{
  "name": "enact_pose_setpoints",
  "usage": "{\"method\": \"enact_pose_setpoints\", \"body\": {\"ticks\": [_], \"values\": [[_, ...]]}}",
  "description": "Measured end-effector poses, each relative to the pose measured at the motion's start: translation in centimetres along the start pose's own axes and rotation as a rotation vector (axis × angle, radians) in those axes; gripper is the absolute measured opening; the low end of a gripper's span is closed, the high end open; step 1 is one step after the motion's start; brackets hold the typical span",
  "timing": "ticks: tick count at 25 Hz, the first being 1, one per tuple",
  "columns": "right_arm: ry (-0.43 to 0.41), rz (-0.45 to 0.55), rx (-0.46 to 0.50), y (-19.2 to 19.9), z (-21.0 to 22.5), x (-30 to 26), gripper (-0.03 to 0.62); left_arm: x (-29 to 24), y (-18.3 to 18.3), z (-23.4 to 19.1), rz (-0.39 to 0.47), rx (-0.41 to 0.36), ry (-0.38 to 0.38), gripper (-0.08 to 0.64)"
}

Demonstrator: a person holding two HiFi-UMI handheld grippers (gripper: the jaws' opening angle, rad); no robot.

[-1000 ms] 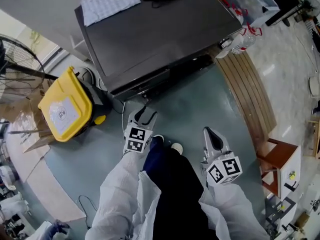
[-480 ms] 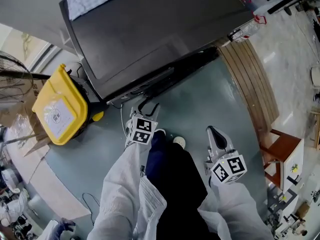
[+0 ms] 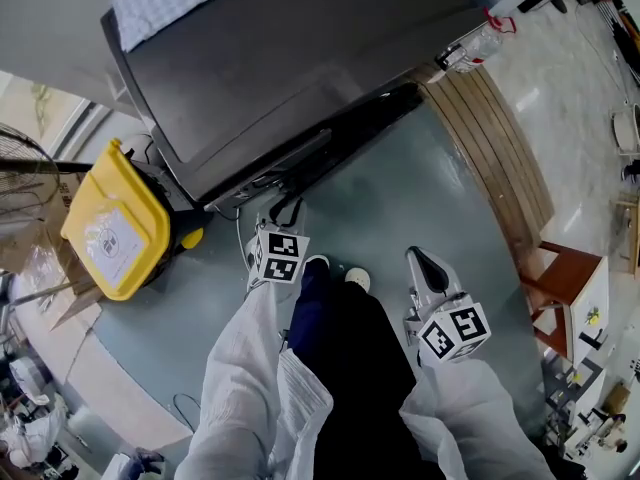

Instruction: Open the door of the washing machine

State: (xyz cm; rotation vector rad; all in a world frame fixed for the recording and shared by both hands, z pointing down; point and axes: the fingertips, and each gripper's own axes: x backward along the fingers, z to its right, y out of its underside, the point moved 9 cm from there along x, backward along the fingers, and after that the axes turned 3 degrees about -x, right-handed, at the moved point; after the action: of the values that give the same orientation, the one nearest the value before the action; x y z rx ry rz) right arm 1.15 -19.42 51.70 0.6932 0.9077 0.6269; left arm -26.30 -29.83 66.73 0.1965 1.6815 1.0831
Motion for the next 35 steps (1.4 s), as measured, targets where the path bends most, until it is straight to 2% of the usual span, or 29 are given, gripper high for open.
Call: {"method": "enact_pose_setpoints", "body": {"ticks": [1, 5, 11, 20, 29, 35], "values": [[0.002, 0.004, -0.011, 0.1, -0.1, 0.1, 0.009, 0.1, 0.2, 0.1, -0.007, -0.001, -0.008, 0.067], [0.020, 0.027, -0.053, 0.4, -0.1, 0.6, 0.009, 0.2, 0.4, 0.5, -0.011, -0.004, 0.001, 0.069], [0.046, 0.051, -0.051, 0.7, -1.0, 1.3, 0.009, 0.9, 0.8, 2.5, -0.021, -0.044, 0.088, 0.063], [0.102, 0.093, -0.075, 2.0, -1.7, 4.3, 0.009, 1.5, 1.6, 8.2, -0.024, -0.085, 0.207, 0.058], [0.126, 0.112, -0.066, 3.0, -0.6, 7.4, 0.009, 1.8, 2.3, 12.4, -0.031, -0.062, 0.219, 0.058], [0.091, 0.115, -0.089, 3.7, 2.2, 8.9, 0.009, 1.6, 2.2, 15.8, -0.053, -0.037, 0.214, 0.058]]}}
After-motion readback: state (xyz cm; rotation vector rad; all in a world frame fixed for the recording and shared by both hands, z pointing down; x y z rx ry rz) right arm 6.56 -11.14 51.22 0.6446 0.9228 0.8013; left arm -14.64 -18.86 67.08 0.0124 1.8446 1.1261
